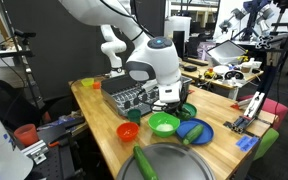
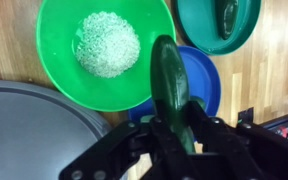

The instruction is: Move a zucchini from the dark-green plate to the gray tray

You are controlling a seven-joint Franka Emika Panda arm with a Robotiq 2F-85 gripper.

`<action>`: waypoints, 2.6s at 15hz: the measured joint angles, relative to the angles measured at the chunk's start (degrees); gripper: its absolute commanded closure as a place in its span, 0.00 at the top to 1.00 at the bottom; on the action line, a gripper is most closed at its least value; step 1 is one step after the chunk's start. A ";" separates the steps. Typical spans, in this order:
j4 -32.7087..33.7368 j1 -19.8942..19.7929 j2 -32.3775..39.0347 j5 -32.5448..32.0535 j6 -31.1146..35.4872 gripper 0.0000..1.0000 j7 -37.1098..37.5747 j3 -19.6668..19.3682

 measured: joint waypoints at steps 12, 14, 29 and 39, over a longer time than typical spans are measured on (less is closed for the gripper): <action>-11.37 -0.17 -3.18 0.03 3.59 0.07 12.60 -6.67; -11.31 -0.26 -2.55 0.03 3.47 0.07 14.96 -6.76; -0.69 -2.30 9.97 0.07 -1.24 0.59 25.54 -6.35; -0.73 -2.75 6.83 0.04 -1.93 1.00 25.35 -6.05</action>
